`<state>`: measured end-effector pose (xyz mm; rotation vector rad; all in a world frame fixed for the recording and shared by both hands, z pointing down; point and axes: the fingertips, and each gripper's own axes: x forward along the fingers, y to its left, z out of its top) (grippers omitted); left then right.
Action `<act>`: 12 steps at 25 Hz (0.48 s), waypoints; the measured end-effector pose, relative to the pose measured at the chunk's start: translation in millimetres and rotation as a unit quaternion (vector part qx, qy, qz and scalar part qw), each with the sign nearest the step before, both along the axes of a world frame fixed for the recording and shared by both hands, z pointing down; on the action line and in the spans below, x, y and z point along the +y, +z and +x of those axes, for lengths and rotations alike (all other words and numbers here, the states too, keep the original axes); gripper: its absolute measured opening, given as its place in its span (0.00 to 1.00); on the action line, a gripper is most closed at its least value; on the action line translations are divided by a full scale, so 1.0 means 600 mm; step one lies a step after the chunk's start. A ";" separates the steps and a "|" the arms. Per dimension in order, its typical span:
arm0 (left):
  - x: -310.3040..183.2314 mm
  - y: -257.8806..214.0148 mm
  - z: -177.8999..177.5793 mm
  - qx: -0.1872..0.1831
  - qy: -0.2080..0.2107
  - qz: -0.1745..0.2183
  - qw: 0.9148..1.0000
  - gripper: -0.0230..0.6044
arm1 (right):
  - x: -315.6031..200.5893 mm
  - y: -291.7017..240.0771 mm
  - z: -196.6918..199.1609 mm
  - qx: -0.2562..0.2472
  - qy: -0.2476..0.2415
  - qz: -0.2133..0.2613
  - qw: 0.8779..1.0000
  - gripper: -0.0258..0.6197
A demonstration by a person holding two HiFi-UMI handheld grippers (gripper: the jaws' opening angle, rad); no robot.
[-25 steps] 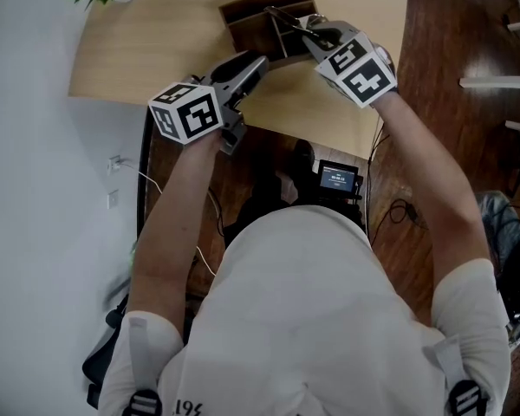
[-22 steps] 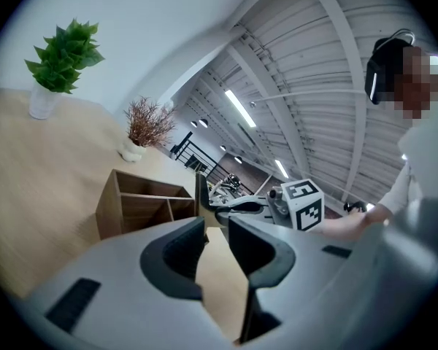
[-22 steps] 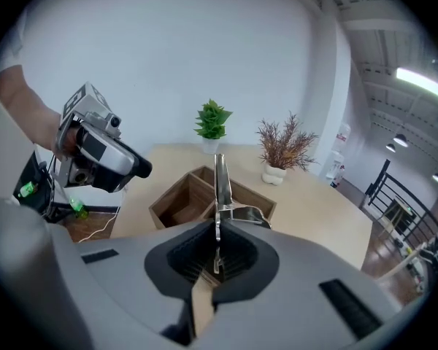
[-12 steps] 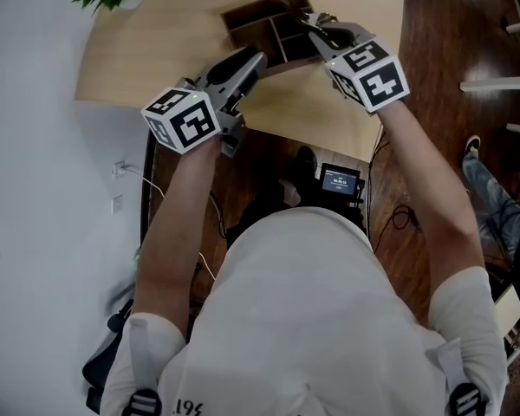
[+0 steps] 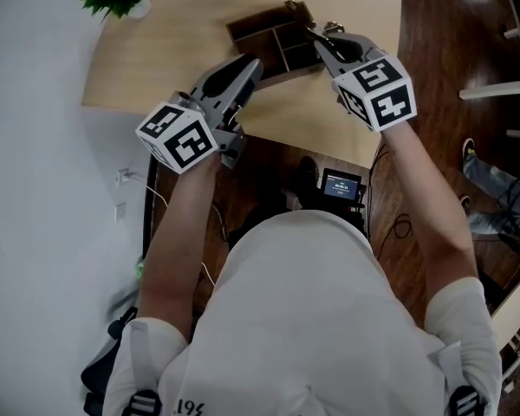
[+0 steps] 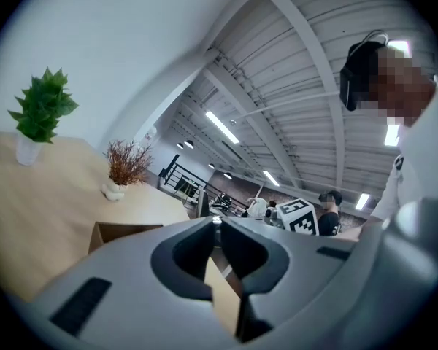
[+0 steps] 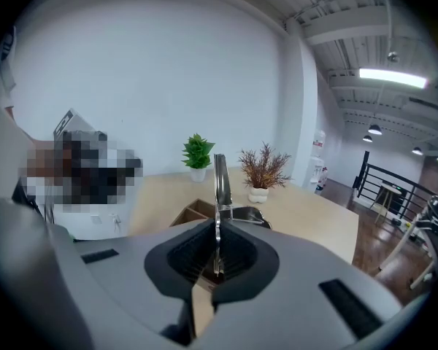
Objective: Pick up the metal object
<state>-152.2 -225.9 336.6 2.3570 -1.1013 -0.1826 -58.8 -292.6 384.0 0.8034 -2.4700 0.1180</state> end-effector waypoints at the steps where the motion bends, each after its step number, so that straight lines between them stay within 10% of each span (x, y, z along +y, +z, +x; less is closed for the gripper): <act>1: 0.004 -0.008 -0.002 -0.001 -0.003 0.009 1.000 0.06 | 0.003 -0.007 0.000 -0.004 0.001 0.003 1.000 0.05; 12: 0.059 -0.092 0.008 0.017 0.007 0.057 0.998 0.06 | 0.049 -0.082 0.008 -0.043 0.007 0.037 0.998 0.05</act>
